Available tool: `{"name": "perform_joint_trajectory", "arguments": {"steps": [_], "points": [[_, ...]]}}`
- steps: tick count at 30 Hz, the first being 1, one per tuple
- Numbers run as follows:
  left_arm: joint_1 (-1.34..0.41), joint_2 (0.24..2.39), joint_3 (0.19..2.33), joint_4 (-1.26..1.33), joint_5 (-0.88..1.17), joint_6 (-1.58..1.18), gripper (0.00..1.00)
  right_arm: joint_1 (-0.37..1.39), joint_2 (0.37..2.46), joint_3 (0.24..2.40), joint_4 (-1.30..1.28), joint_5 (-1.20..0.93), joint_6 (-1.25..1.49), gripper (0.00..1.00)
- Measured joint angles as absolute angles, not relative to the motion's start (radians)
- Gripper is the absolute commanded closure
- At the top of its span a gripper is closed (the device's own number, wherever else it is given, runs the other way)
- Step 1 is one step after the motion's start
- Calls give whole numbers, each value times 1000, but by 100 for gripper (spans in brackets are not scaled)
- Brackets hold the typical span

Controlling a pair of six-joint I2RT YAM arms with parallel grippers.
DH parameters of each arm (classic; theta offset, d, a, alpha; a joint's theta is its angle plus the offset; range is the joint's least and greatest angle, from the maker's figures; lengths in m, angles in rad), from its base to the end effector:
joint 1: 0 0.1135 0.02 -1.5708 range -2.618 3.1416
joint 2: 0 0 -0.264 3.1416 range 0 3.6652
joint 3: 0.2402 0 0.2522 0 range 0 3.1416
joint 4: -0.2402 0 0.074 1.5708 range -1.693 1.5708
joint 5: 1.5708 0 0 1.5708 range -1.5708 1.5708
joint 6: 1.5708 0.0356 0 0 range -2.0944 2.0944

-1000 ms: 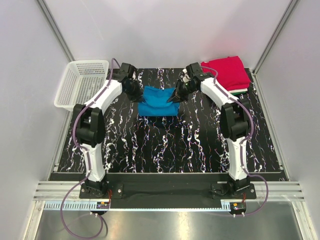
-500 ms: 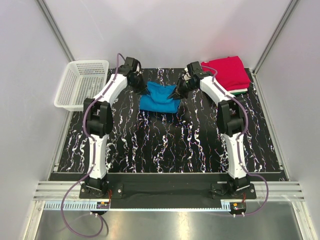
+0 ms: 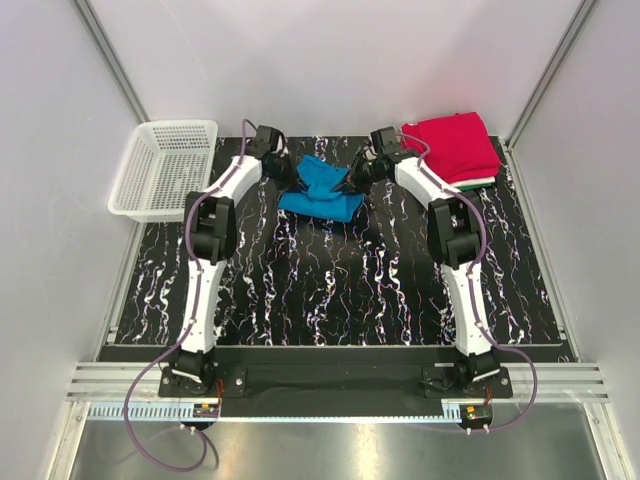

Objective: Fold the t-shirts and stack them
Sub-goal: Fold the tshirt

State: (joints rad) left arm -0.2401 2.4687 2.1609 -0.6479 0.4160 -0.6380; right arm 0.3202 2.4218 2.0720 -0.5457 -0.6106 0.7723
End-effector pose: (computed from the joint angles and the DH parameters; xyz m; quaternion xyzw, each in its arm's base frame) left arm 0.5207 -0.1423 0.1740 -0.1230 0.9265 -0.3041 0.1844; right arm 0.5001 0.1874 0.1794 0.1047 0.8993 0.4065 0.1226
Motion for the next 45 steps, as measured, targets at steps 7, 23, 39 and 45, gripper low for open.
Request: {"name": "perform_joint_trajectory", "arguments": {"steps": [7,23,39,45], "points": [[-238,2535,2185,-587,500,-655,95,319,2415,1953,-414,-565,818,100],[-237,2556,2176,-446,664,-661,42,317,2352,1862,-334,-466,834,57],[-212,2421,1954,-417,679,-630,41,314,2237,1863,-319,-278,768,61],[-176,2293,1848,-435,644,-608,40,314,2226,1900,-348,-281,717,61]]}}
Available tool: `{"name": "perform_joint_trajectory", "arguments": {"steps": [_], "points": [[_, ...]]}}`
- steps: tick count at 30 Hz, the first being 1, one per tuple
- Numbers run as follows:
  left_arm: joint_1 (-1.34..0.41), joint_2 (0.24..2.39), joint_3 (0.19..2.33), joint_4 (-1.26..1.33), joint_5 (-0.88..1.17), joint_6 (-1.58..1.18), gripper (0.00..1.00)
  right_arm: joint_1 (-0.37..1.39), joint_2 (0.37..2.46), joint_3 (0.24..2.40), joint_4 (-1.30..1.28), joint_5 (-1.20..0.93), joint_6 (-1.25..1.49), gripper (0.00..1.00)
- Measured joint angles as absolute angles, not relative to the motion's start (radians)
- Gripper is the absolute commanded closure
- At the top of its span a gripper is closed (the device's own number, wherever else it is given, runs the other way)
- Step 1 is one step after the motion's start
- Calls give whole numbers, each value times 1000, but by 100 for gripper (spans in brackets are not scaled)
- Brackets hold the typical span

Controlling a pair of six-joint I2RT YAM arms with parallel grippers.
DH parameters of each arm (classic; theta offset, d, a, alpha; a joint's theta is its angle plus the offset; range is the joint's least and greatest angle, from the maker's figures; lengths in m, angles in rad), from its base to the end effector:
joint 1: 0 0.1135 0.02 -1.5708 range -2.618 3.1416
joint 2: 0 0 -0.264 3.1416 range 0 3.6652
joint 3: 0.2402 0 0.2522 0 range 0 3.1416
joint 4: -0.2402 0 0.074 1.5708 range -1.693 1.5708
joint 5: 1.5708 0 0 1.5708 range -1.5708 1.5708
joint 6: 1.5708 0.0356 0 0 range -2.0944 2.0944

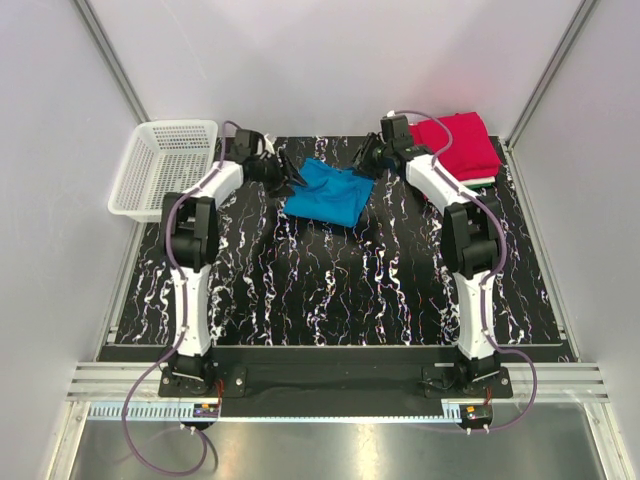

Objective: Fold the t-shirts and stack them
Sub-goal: Fold the tshirt

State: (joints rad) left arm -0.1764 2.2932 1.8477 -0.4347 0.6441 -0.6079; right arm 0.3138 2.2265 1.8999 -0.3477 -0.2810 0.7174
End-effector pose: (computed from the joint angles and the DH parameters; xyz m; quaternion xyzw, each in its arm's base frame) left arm 0.4951 -0.1100 0.1812 -0.0864 0.8948 -0.3979 0.1829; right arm 0.4885 0.1689 0.2334 0.1194 0.8864 0.3214 0.3111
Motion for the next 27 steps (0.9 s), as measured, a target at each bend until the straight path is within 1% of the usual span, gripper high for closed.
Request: {"name": "perform_joint_trajectory", "arguments": {"steps": [6,11,16,22,27], "points": [[-158,2129,1782,-444,618,-598,41,313,2181,1995,-438,-358,652,62],[-179,2030,1714,-439,621,-585,44,313,2097,1998,-480,-441,618,63],[-226,2061,1704,-450,621,-572,45,313,2109,1979,-500,-521,609,63],[-274,2179,1735,-474,612,-557,45,316,2209,1946,-523,-551,607,63],[-278,2269,1785,-485,592,-553,46,318,2281,1939,-544,-569,607,64]]}}
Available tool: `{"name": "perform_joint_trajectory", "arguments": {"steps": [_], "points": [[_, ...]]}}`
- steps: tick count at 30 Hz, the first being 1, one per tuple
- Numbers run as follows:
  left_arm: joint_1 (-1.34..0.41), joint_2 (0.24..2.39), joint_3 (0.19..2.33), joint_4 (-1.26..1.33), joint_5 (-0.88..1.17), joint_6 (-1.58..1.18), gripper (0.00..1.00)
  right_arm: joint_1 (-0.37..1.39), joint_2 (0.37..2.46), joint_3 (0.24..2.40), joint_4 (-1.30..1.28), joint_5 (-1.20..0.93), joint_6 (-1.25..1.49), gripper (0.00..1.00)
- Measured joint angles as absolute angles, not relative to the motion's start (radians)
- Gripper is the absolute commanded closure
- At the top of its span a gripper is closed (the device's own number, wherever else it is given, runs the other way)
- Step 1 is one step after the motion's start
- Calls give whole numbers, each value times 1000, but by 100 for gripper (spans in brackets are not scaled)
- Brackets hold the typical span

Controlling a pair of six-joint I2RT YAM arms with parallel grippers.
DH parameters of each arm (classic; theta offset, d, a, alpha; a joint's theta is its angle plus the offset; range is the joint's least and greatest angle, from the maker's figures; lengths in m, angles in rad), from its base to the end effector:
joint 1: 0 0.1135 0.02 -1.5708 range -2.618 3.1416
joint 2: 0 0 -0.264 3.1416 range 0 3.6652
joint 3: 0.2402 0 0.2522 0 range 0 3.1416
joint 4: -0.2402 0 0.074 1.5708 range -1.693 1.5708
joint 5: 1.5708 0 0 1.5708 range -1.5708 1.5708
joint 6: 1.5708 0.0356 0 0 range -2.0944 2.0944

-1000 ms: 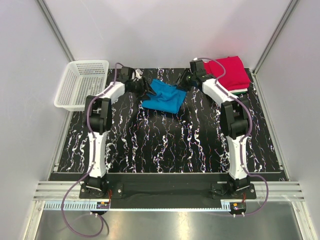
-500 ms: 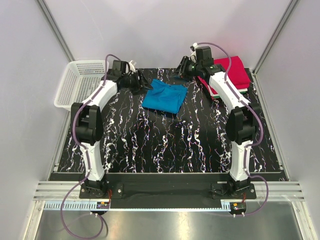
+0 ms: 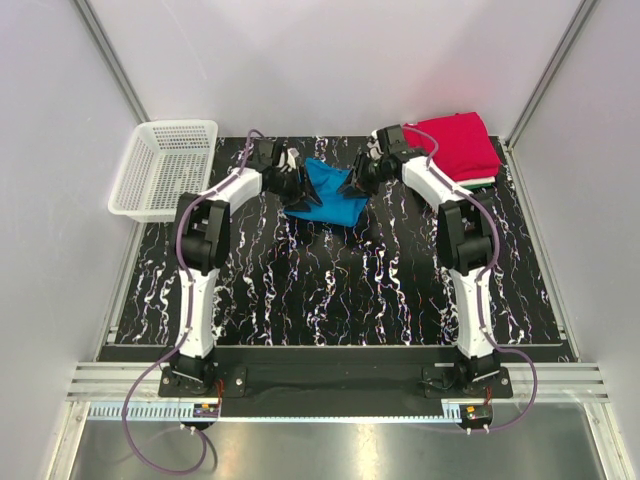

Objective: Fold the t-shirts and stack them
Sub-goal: Fold the tshirt

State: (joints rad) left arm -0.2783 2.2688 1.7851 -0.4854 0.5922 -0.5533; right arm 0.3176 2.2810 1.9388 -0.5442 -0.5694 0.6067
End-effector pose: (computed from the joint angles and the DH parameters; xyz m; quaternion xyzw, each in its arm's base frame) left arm 0.4686 -0.1546 0.1696 -0.0396 0.9167 -0.3694 0.1467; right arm 0.4773 0.1771 0.2074 0.0370 0.9082 0.3804 0.1703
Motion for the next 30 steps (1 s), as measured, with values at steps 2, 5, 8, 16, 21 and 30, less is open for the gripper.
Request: {"name": "perform_joint_trajectory", "arguments": {"steps": [2,5,8,16,21,30], "points": [[-277,2285,1797,-491,580,-553,46,319,2294,1936,-549,-570,606,64],[-276,2296,1817,-506,558,-549,46,324,2308,1936,-550,-570,606,64],[-276,2305,1844,-522,538,-545,47,329,2321,1937,-551,-570,606,65],[-277,2323,1856,-550,510,-529,51,344,2397,1957,-589,-557,595,80],[-283,2323,1856,-572,479,-521,73,357,2448,2008,-641,-525,591,100],[-318,2328,1876,-651,394,-516,100,393,2471,2103,-767,-414,564,100]]}}
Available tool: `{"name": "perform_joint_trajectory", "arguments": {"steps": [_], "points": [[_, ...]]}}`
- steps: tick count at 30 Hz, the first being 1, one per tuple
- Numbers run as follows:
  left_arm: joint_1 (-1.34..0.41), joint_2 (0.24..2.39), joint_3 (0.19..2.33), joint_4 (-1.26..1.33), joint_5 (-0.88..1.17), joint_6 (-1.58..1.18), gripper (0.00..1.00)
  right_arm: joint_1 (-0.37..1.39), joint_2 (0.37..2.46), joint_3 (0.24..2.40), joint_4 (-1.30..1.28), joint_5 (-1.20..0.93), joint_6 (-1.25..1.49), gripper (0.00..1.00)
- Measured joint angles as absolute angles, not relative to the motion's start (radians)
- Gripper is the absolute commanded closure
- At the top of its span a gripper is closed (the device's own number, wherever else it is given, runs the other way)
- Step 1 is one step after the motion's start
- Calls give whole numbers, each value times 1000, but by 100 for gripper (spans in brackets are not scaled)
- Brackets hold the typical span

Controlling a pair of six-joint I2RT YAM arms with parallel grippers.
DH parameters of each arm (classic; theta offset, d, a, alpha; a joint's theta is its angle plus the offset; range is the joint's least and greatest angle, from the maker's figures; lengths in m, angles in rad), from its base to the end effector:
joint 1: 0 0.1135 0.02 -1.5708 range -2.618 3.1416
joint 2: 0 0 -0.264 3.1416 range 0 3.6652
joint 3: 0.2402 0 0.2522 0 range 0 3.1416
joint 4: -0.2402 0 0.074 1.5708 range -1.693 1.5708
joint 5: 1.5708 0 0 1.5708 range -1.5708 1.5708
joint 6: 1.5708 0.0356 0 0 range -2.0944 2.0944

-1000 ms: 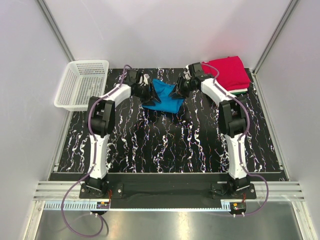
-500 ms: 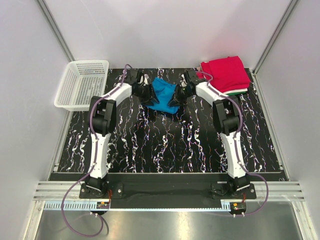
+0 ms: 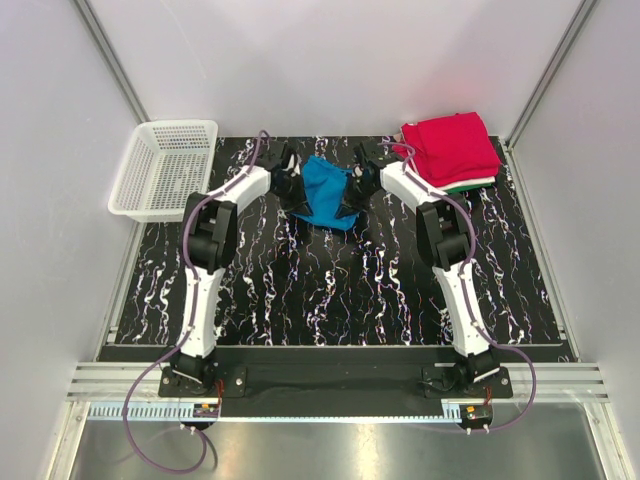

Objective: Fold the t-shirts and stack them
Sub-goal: Fold the tshirt

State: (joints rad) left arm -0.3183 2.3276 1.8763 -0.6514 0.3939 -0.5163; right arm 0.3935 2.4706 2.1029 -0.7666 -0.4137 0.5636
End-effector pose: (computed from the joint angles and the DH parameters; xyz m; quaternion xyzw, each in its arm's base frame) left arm 0.4669 -0.1682 0.1572 -0.0491 0.9537 -0.2662 0.1308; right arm 0.4766 0.2134 0.1490 0.0369 0.9558 0.2756 0.0958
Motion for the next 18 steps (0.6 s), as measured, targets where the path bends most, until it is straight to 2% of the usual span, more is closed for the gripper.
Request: {"name": "perform_joint_trajectory", "arguments": {"steps": [7,18], "points": [[-356,2310,1857,-671,325,-518,100,413,2460,2092,-797,-356,552,100],[-426,2199,1691,-661,251,-537,100,439,2397,1993,-840,-325,541,100]]}}
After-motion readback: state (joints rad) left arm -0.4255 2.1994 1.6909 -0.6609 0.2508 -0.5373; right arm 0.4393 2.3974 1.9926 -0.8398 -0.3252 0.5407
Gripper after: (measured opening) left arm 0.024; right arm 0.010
